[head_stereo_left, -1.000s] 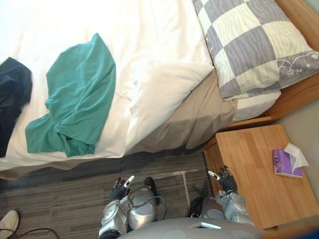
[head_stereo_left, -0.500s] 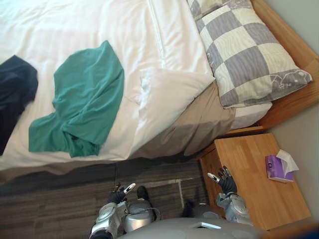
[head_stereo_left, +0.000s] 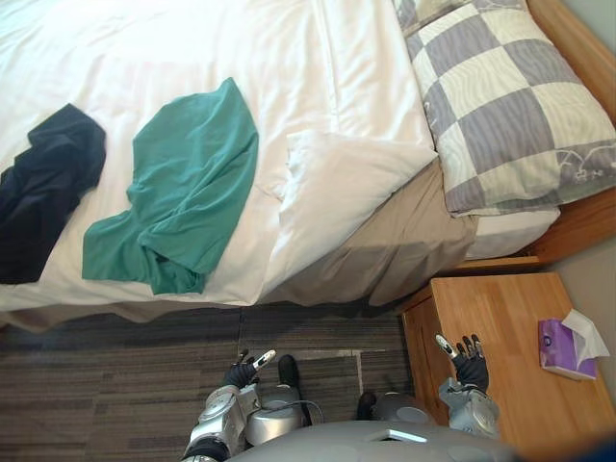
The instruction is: Tidy the bed and pick cloth on bed and put in laundry
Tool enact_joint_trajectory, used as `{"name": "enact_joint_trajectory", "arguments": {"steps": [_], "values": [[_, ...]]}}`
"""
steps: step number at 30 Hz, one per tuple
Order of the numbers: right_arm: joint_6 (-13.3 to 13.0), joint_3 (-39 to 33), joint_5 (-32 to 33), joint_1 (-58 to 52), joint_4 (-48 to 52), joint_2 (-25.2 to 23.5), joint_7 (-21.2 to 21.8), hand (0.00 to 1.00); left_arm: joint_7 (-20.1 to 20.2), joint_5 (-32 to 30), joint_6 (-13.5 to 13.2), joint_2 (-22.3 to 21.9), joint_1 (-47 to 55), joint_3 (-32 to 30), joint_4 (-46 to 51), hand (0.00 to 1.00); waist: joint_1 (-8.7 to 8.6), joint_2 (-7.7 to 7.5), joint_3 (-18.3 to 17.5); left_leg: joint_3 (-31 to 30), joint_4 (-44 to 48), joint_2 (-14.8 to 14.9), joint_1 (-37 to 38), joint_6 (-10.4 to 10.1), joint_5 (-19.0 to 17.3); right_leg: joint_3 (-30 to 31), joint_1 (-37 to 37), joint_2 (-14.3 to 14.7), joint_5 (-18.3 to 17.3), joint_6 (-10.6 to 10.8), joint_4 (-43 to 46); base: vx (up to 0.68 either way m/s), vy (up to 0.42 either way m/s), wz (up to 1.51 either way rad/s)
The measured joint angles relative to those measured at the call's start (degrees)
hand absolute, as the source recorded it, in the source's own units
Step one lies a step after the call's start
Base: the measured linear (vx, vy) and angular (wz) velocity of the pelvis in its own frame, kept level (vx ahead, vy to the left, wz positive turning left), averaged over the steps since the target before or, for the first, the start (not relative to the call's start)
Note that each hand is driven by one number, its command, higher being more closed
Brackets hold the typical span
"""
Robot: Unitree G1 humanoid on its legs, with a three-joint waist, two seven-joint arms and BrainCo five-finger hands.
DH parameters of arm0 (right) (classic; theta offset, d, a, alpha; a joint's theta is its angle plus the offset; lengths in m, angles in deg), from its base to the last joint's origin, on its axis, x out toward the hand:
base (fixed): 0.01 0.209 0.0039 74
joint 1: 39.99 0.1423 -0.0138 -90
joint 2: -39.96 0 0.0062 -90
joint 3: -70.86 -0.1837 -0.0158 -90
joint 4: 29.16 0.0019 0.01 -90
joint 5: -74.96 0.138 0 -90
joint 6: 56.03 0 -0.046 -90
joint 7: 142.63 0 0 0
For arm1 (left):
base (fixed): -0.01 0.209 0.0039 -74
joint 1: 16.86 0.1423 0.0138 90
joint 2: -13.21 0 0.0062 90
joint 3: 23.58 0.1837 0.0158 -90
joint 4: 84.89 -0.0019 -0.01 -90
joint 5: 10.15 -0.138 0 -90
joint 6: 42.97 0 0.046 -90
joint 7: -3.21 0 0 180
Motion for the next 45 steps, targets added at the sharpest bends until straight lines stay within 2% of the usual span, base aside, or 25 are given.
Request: {"name": "enact_joint_trajectory", "arguments": {"steps": [7, 10, 11, 12, 14, 15, 16, 18, 20, 21, 22, 23, 24, 25, 26, 27, 28, 29, 31, 33, 36, 38, 40, 42, 45], "values": [[1.80, 0.41, -0.02, -1.42, 2.28, -0.48, -0.82, 0.00, 0.21, 1.61, 1.07, -0.11, -0.02, 0.04, 0.39, 0.00, 0.24, 0.16, 0.02, 1.58, 0.04, -0.55, -0.24, 0.30, -1.16, 0.94, -1.09, -0.66, -1.19, -0.60, -0.07, 0.00, 0.000, -0.06], [1.79, 0.15, -1.31, -2.40, 2.52, -0.65, -1.22, 0.00, 1.37, 1.56, 1.15, 0.24, -0.04, 0.00, 0.44, 0.00, 0.11, -0.66, -0.06, 5.34, 1.46, -1.22, -1.35, 1.02, -2.45, -0.85, -1.36, -2.35, -1.67, 0.08, 0.21, 0.08, 0.034, 0.23], [1.79, -0.16, -1.56, -2.96, 2.72, -0.95, -1.46, 0.00, 1.41, 1.53, 1.08, 0.61, -0.49, 0.02, 0.51, 0.00, 0.00, -1.04, 0.01, 7.03, 5.55, -0.98, -2.96, 1.49, -4.79, -2.40, -0.97, -3.82, -2.10, 1.05, 1.24, 0.12, 0.041, 0.52], [1.80, -0.19, -1.56, -3.27, 2.72, -0.90, -1.55, 0.00, 1.42, 1.52, 1.02, 0.69, -0.69, 0.02, 0.54, 0.00, -0.06, -1.47, 0.37, 7.12, 7.77, -0.63, -3.29, 1.77, -6.02, -3.17, -1.04, -4.58, -2.33, 1.51, 2.85, 0.13, 0.063, 0.52], [1.98, -0.09, -1.62, -3.93, 3.74, -0.91, -1.99, 0.00, 1.63, 1.40, 0.82, 1.05, -0.42, -0.05, 1.08, 0.00, 0.16, -1.71, 0.81, 5.41, 14.13, 0.05, -3.66, 2.93, -11.05, -4.16, -5.19, -6.86, -1.72, 4.31, 17.39, 0.16, 0.097, 0.27], [2.09, 0.24, -1.77, -3.89, 4.44, -0.86, -2.00, 0.00, 1.83, 1.18, 0.83, 0.99, -0.32, 0.01, 1.43, 0.00, 0.04, -1.37, 1.01, 4.28, 15.14, 0.24, -3.09, 3.17, -12.10, -3.99, -8.38, -7.32, -0.95, 5.24, 23.31, 0.22, 0.130, 0.34], [2.38, 1.21, -2.26, -3.86, 4.58, -1.00, -1.85, 0.00, 2.20, 0.85, 0.80, 1.05, -0.11, 0.47, 1.74, 0.00, -0.33, -0.67, 1.38, 2.63, 17.34, 1.68, -2.58, 3.13, -14.56, -2.29, -13.12, -5.51, -3.52, 3.77, 28.89, 0.20, 0.104, 0.31], [2.37, 1.94, -2.26, -4.29, 4.59, -1.01, -1.77, 0.00, 2.18, 0.62, 0.76, 1.50, 0.01, 1.07, 1.72, 0.00, -0.42, -0.70, 1.36, 1.39, 17.48, 2.05, -1.69, 3.03, -15.22, -1.26, -15.55, -4.26, -4.05, 3.56, 28.75, 0.18, 0.063, 0.40], [2.28, 2.23, -2.25, -5.28, 4.57, -1.03, -1.45, 0.00, 2.16, 0.08, 0.78, 1.62, 0.28, 1.24, 1.62, 0.00, -1.69, -0.73, 1.39, -0.86, 17.18, 2.30, 0.27, 2.36, -15.87, 0.34, -17.85, -1.89, -3.77, 3.33, 24.49, 0.25, 0.006, 0.69], [2.24, 2.23, -2.19, -5.69, 4.44, -1.01, -1.09, 0.00, 2.16, 0.00, 0.77, 1.58, 0.74, 1.15, 1.58, 0.00, -1.83, -0.71, 1.40, -1.65, 17.31, 2.21, 1.09, 1.68, -16.46, 1.75, -18.13, -0.83, -2.99, 2.27, 20.86, 0.23, -0.028, 0.65], [2.11, 2.27, -2.16, -6.49, 4.43, -1.05, -0.78, 0.00, 2.16, -0.12, 0.77, 1.57, 0.88, 1.13, 1.56, 0.00, -2.02, -0.74, 1.35, -1.89, 17.71, 2.18, 1.38, 1.21, -16.82, 2.09, -18.08, -0.53, -1.63, 1.41, 18.15, 0.24, -0.066, 0.62], [1.56, 2.33, -2.16, -6.96, 4.44, -1.21, -0.20, 0.00, 2.16, -0.24, 0.64, 1.72, 0.83, 1.11, 1.59, 0.00, -2.20, -1.22, 1.04, -1.58, 18.93, 2.00, 1.17, 0.27, -17.59, 2.22, -17.53, -0.71, 2.83, 0.58, 12.34, 0.27, -0.113, 0.64], [1.43, 2.20, -2.14, -7.39, 4.36, -1.62, 0.10, 0.00, 2.11, -0.23, 0.47, 2.04, 0.77, 0.94, 1.44, 0.00, -2.18, -2.50, 0.56, -0.70, 20.07, 1.74, 1.07, -0.82, -18.77, 2.42, -16.82, -1.21, 7.02, -1.38, 8.99, 0.31, -0.156, 0.52], [1.44, 2.01, -2.09, -6.74, 4.14, -1.34, 0.07, 0.00, 2.02, -0.21, 0.47, 1.40, 0.35, 0.84, 0.88, 0.00, -2.29, -1.77, 0.66, -0.30, 20.77, 2.83, 1.28, -1.35, -19.37, 1.73, -16.40, -0.60, 7.05, -1.50, 9.23, 0.31, -0.177, 0.20], [1.06, 1.88, -1.64, -6.20, 4.66, -1.21, -0.22, 0.00, 1.90, -0.22, 0.47, 0.04, 0.45, -0.22, 0.65, 0.00, -1.85, 0.31, 0.25, 2.40, 21.30, 4.71, 1.04, -1.99, -19.36, 1.54, -15.82, 0.89, 7.05, -1.75, 7.80, 0.29, -0.155, -0.10], [0.51, 2.06, -0.97, -5.29, 4.77, -0.96, -1.24, 0.00, 1.75, -0.19, 0.52, -0.95, 0.48, -0.69, 0.44, 0.00, -1.94, 1.54, 0.10, 4.00, 20.94, 5.64, 1.33, -2.56, -19.19, 1.40, -15.82, 1.72, 6.99, -1.93, 7.17, 0.27, -0.121, -0.12], [0.46, 2.05, -0.67, -4.87, 4.80, -0.89, -1.97, 0.00, 1.75, -0.21, 0.55, -1.29, 0.48, -1.05, 0.41, 0.00, -2.03, 2.03, 0.16, 4.75, 20.70, 5.94, 1.81, -2.82, -19.03, 1.40, -15.84, 2.01, 6.93, -2.04, 7.10, 0.26, -0.098, -0.21], [0.44, 1.61, 0.23, -4.71, 5.30, -0.80, -4.19, 0.00, 1.83, -0.23, 0.54, -1.87, 0.50, -1.64, 0.23, 0.00, -2.02, 2.73, 0.14, 6.42, 19.64, 6.35, 3.02, -3.58, -18.49, 1.42, -15.54, 2.61, 7.01, -2.44, 7.09, 0.26, -0.084, -0.22], [0.49, -0.68, 1.16, -4.87, 6.30, -0.92, -9.65, 0.00, 2.19, -1.31, 0.31, -2.10, 0.57, -2.65, -0.02, 0.00, -2.60, 2.75, 0.22, 8.06, 17.59, 6.37, 5.40, -4.03, -17.26, 1.43, -13.98, 3.02, 7.01, -2.47, 6.57, 0.18, -0.046, -0.16], [0.93, -6.88, 1.84, -5.53, 8.84, -0.21, -19.29, 0.00, 2.27, -1.90, -0.11, -2.06, 0.57, -3.59, 0.06, 0.00, -3.22, 2.48, 0.14, 10.42, 15.93, 6.32, 7.66, -4.26, -16.99, 1.93, -12.33, 3.52, 7.02, -2.47, 5.16, 0.09, 0.026, -0.15], [2.48, -13.66, 0.80, -7.02, 12.14, 0.35, -30.30, 0.00, 2.28, -3.39, 0.03, -1.65, 0.78, -4.10, 0.28, 0.00, -3.23, 1.36, -0.36, 11.58, 15.26, 6.28, 8.47, -4.28, -17.00, 2.40, -11.84, 3.89, 7.86, -2.52, 4.21, 0.03, 0.051, -0.18], [3.07, -19.79, -0.34, -8.21, 19.66, 0.40, -40.23, 0.00, 2.27, -3.63, 0.46, -0.79, 1.94, -4.04, 1.37, 0.00, -3.69, 0.16, -0.03, 12.43, 15.41, 6.54, 9.06, -4.37, -17.53, 3.39, -10.88, 4.60, 9.19, -2.27, 3.05, -0.02, 0.061, -0.22], [4.18, -23.25, -4.71, -8.85, 29.65, 1.39, -44.56, 0.00, 2.26, -3.63, 1.11, -0.09, 3.07, -3.67, 2.42, 0.00, -4.90, -0.36, 0.13, 12.39, 16.62, 6.97, 8.67, -4.21, -19.58, 3.58, -10.85, 4.86, 9.36, -2.14, 2.74, -0.04, 0.077, -0.14], [6.73, -24.91, -11.58, -9.11, 41.60, 4.70, -45.55, 0.00, 2.17, -3.62, 1.65, 0.54, 3.21, -2.30, 2.63, 0.00, -5.33, -1.22, 0.42, 12.26, 18.92, 7.20, 7.51, -3.61, -21.47, 4.67, -11.26, 4.88, 9.58, -1.78, 2.65, -0.07, 0.084, -0.12], [9.55, -24.07, -20.41, -7.52, 52.80, 8.97, -40.14, 0.00, 1.89, -3.53, 2.30, 1.78, 3.91, -0.66, 4.05, 0.00, -5.84, -2.23, 0.39, 11.35, 21.99, 7.30, 5.02, -2.86, -23.25, 6.30, -12.19, 4.87, 9.85, -1.34, 2.11, -0.10, 0.073, -0.05]]}}
